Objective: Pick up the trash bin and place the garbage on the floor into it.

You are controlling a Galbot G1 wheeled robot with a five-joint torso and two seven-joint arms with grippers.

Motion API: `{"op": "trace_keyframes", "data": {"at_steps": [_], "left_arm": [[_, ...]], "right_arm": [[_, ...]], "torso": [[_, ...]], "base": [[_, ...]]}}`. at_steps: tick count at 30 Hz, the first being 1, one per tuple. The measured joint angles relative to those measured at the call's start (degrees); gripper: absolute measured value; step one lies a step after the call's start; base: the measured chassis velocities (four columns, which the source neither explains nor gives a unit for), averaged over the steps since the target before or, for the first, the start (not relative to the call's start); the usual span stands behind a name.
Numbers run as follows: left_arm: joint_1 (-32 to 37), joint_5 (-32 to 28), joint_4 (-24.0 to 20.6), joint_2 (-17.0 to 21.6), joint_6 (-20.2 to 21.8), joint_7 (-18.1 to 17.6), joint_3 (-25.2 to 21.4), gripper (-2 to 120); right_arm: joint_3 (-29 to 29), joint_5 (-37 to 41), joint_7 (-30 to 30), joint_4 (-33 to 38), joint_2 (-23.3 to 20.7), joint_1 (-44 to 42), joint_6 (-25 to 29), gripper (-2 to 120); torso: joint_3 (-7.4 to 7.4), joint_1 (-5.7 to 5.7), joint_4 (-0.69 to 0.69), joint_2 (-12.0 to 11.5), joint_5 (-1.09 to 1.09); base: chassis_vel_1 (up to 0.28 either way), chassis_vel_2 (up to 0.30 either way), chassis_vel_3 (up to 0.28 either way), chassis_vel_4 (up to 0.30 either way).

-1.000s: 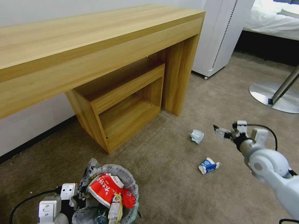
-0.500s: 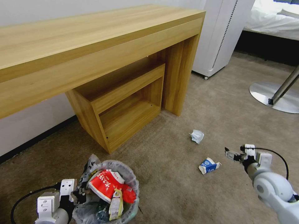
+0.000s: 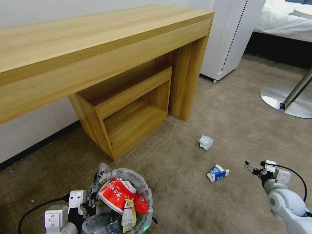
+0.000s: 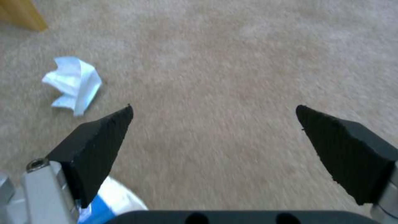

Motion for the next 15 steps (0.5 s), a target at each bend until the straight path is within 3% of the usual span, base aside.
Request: {"op": "trace_keyframes", "data": {"at_steps": [9, 15], "left_arm": [[-0.2, -1.5, 0.7, 2.5, -0.1, -0.8, -1.6, 0], [0.8, -0.3, 0.9, 1.4, -0.1, -0.8, -1.1, 0]], "right_arm": [[-9.5, -1.2, 0.7, -8.8, 3.4, 9.6, 1.3, 100], [-14.6, -4.9, 0.2, -17.1, 7.4, 13.4, 2.7, 100]], "torso": [[0.01, 0.0, 0.01, 0.0, 0.01], [0.01, 0.0, 0.0, 0.0, 0.01]], "base": [[0.0, 0.0, 0.0, 0.0], [0.0, 0.0, 0.0, 0.0]]}}
